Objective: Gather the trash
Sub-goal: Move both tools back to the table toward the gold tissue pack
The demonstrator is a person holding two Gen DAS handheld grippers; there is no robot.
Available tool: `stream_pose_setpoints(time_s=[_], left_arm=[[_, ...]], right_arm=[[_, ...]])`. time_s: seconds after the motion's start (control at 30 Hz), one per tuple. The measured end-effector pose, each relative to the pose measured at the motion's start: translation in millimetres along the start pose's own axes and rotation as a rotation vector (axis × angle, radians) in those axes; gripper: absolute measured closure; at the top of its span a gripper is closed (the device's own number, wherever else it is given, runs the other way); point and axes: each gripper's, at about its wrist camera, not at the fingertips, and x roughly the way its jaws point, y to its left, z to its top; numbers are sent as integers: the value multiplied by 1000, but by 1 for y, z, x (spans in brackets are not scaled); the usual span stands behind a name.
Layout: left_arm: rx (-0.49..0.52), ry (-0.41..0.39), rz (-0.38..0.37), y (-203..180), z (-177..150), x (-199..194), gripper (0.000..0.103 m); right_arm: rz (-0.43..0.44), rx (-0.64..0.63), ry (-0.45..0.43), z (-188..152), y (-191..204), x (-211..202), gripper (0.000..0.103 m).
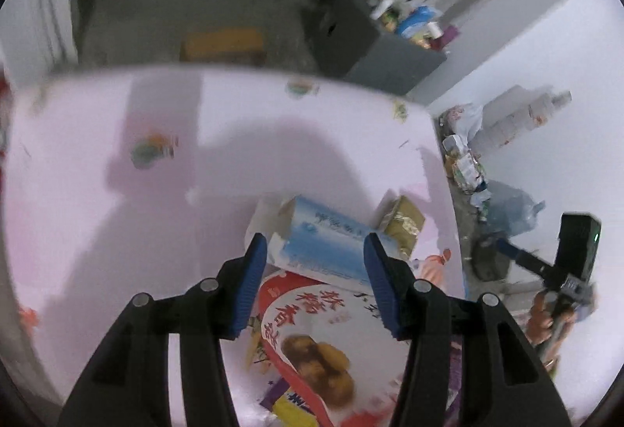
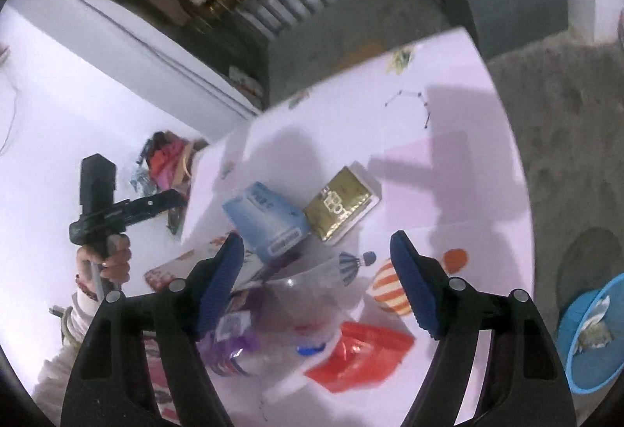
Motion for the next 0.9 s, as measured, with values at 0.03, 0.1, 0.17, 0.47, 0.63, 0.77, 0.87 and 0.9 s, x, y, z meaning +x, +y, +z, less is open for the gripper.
stream_pose_setpoints(time_s=[0.03, 0.1, 0.17, 0.47, 0.63, 0.77, 0.87, 0.9], left_arm=[[-30, 25, -19, 6, 4, 10, 53], [-86, 44, -25, 18, 11, 28, 53], [-106, 49, -15, 28, 15, 39, 53], [-98, 73, -8, 48, 6, 62, 61], [-112, 91, -28, 53, 2, 72, 68], [-109, 96, -21, 52, 0, 81, 80], [-99, 98, -27, 51, 0, 83, 91], [-95, 95, -27, 50, 0, 83, 94]], right_arm=[[-7, 14, 11, 5, 2, 12, 31], [-16, 47, 36, 10, -6, 26, 33], [-25, 75, 53, 9, -5, 35, 34], [-45, 154, 97, 8, -20, 53, 36], [-21, 188, 110, 8, -23, 56, 37], [-4, 212, 122, 9, -24, 59, 37], [3, 231, 131, 9, -26, 64, 37], [5, 234, 135, 9, -26, 65, 37]])
